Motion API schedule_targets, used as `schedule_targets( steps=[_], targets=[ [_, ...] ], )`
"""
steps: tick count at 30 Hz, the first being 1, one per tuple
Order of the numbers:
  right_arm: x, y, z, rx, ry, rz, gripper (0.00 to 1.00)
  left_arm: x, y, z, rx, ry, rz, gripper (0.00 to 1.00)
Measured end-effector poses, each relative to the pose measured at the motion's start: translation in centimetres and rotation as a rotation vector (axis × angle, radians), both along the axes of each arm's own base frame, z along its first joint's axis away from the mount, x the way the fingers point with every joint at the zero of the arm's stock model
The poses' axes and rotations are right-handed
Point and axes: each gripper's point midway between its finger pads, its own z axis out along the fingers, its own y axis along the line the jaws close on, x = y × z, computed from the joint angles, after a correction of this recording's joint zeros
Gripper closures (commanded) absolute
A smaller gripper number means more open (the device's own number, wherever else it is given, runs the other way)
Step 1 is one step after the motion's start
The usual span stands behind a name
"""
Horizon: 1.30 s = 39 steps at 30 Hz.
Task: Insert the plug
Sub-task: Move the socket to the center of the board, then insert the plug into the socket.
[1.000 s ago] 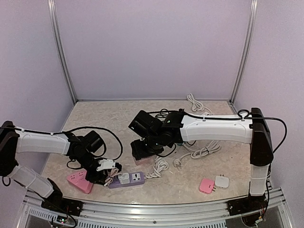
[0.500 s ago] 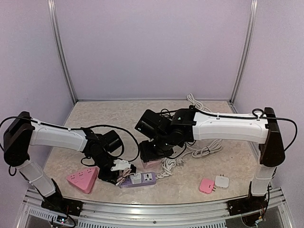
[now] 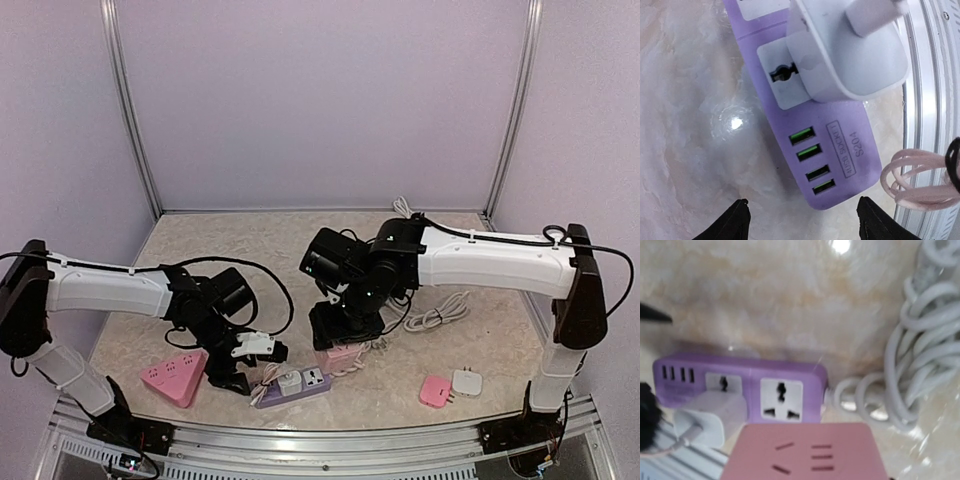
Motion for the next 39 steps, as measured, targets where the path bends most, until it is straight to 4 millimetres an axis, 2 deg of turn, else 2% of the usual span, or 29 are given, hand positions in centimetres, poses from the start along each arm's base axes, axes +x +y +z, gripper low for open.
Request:
schedule_targets(
  steps=[5,10,14,16,28,39],
  targets=[
    [-0.7,0.3,-0.9,-0.012,0.081,0.0,1.0,1.9,0.8,1.5,-0.039,-0.038,0.06,0.24],
    [-0.4,1.8,-2.0,-0.021,0.106,-0.006,1.0,3.5,2.3,2.0,-0.033,-0.058,0.134,0.23],
    [0.2,3.2,-3.2,-0.035,0.112,-0.009,1.0,4.9,3.3,2.6,-0.028,-0.091,0.194,0.12],
    [0.2,3.4,-3.8,-0.048,0.115,-0.008,1.0,5.2,3.6,2.7,-0.022,-0.107,0.21,0.1],
    [-0.6,3.7,-4.8,-0.059,0.128,-0.015,1.0,7.9,5.5,2.8,0.031,-0.189,0.325,0.08],
    [-0.5,3.5,-6.0,-0.072,0.112,-0.028,1.0,8.5,5.6,2.9,0.035,-0.215,0.337,0.08]
  ],
)
